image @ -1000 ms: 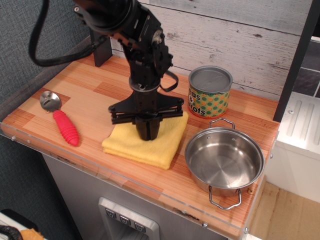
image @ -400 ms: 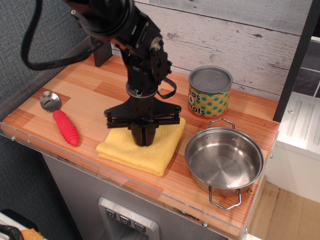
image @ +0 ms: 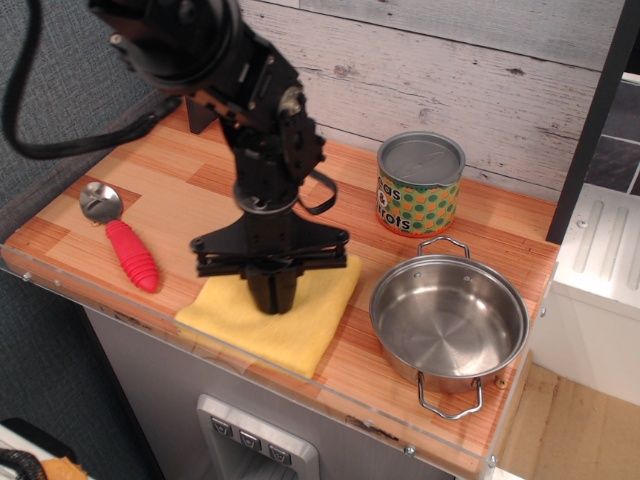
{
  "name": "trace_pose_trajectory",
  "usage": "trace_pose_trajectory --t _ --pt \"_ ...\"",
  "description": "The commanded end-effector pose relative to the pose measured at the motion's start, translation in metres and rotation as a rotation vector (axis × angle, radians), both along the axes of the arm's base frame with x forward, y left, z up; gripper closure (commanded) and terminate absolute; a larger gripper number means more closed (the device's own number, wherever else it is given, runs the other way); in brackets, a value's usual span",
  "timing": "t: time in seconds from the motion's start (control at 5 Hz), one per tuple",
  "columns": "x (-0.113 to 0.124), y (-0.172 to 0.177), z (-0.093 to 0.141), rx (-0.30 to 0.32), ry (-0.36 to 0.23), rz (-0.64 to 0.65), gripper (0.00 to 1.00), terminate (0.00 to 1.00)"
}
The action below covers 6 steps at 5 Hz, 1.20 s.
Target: Move the yellow cloth to the left of the pot.
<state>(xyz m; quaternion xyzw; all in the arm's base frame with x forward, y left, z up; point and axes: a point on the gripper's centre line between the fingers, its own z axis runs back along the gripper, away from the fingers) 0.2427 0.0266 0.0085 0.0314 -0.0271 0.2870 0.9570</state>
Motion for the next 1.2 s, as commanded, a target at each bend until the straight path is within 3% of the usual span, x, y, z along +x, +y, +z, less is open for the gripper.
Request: trace_pose_trajectory --t 0.0,0.4,0.6,0.8,1.0 --pt "0.008 0.01 0.023 -0.032 -0.073 0.001 0.0 0.0" --pt "0.021 0.006 0.046 -0.015 -0.157 -0.019 0.0 0.0" --pt "0.024 0.005 0.06 -0.007 -0.158 -0.032 0.0 0.0" --pt "0.029 0.009 0.074 0.029 -0.147 -0.031 0.0 0.0" --pt "0.038 0.026 0.085 -0.017 -0.064 -0.094 0.0 0.0"
